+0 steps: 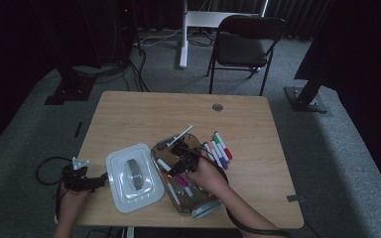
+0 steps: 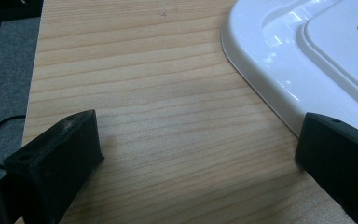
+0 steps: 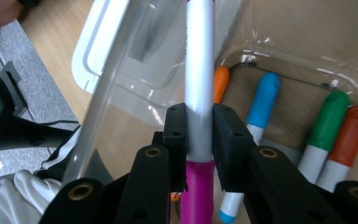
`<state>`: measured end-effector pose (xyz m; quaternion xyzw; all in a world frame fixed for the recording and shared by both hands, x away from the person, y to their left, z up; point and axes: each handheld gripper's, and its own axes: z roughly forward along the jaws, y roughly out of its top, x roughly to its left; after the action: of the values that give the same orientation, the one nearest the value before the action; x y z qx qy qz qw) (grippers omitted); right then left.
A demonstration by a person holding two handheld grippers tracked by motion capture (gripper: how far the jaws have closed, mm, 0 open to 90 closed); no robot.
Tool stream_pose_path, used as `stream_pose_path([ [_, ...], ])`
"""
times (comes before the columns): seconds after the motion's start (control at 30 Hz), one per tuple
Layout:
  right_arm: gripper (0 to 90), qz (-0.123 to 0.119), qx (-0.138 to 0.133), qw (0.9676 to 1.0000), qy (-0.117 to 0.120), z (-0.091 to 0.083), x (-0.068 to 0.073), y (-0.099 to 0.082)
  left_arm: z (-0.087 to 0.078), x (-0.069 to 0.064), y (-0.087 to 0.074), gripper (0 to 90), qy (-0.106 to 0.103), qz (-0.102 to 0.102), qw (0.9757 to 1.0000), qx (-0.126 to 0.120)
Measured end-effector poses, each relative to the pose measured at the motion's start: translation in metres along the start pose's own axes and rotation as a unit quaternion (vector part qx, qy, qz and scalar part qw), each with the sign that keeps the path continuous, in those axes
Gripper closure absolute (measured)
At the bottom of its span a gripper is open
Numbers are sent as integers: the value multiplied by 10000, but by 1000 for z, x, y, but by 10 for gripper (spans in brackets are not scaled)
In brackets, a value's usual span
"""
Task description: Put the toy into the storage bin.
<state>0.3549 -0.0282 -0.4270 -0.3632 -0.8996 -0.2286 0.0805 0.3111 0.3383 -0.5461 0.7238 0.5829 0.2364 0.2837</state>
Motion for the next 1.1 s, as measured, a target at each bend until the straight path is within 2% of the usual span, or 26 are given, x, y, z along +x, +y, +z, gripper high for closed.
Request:
stream_pose_path([
  [0.2, 764, 18, 312, 9994, -154, 19, -4, 4, 0, 0, 0, 5, -1, 8, 10000, 7],
  [0.47, 764, 75, 723, 9971, -230, 39, -8, 3, 0, 0, 0, 5, -4, -3, 10000, 8],
  [0.77, 760, -30, 1165, 9917, -547, 59, -8, 6, 0, 0, 0, 5, -4, -3, 10000, 7],
  [0.97, 742, -111, 1343, 9898, -466, 65, -5, 7, 0, 0, 0, 5, -4, -3, 10000, 7],
  [1.03, 719, -119, 1354, 9898, -439, 64, -4, 7, 0, 0, 0, 5, -4, -2, 10000, 8],
  [1.1, 714, -96, 1258, 9913, -384, 61, -5, 6, 0, 0, 0, 5, -4, -3, 10000, 7],
])
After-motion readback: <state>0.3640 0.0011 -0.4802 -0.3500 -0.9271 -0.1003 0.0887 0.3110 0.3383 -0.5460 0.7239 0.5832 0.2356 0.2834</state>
